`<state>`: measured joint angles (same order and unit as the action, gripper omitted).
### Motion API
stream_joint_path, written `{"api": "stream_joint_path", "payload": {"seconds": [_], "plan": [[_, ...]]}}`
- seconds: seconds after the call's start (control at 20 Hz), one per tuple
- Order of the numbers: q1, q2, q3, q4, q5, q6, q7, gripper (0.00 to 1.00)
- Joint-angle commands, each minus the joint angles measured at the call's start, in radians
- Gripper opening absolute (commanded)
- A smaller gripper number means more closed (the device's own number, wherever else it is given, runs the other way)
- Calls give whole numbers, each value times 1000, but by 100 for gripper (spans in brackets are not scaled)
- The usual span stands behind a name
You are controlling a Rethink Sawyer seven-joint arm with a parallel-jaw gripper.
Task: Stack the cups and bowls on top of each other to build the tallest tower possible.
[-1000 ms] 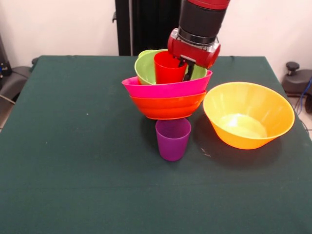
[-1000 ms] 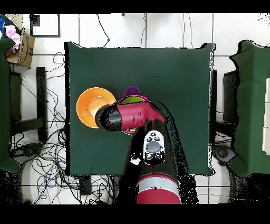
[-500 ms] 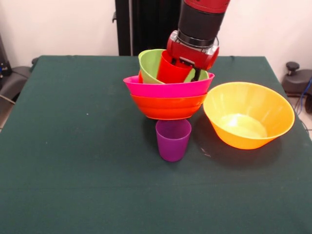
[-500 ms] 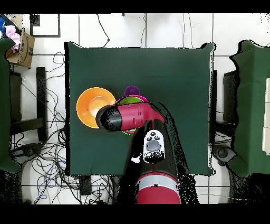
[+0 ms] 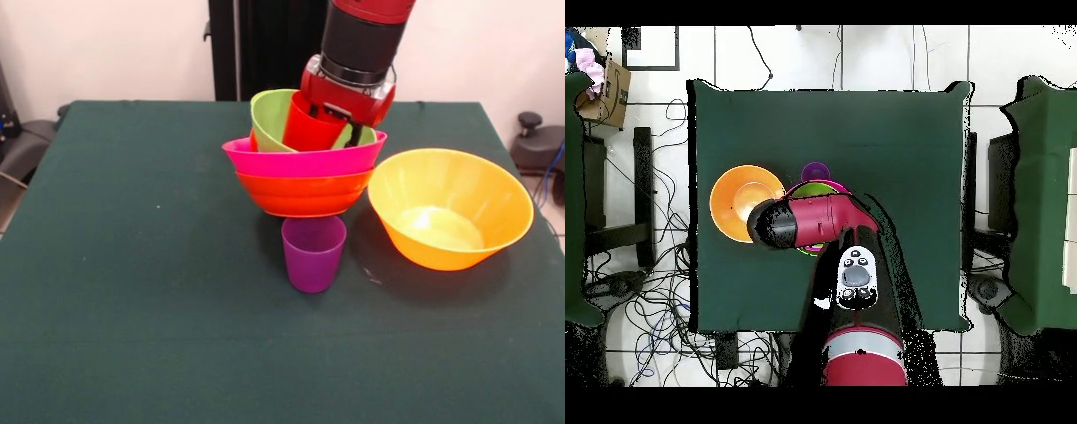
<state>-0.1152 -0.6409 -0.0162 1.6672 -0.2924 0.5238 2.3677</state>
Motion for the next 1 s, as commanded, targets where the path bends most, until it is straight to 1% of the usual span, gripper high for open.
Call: {"api": "stream_joint_path", "payload": {"seconds": [0.05, 0.55, 1.0], "plan": [[7, -28, 46, 38, -54, 16, -49, 100], [7, -151, 71, 98, -1, 114, -66, 100], [8, -182, 82, 108, 9, 148, -56, 100]]}}
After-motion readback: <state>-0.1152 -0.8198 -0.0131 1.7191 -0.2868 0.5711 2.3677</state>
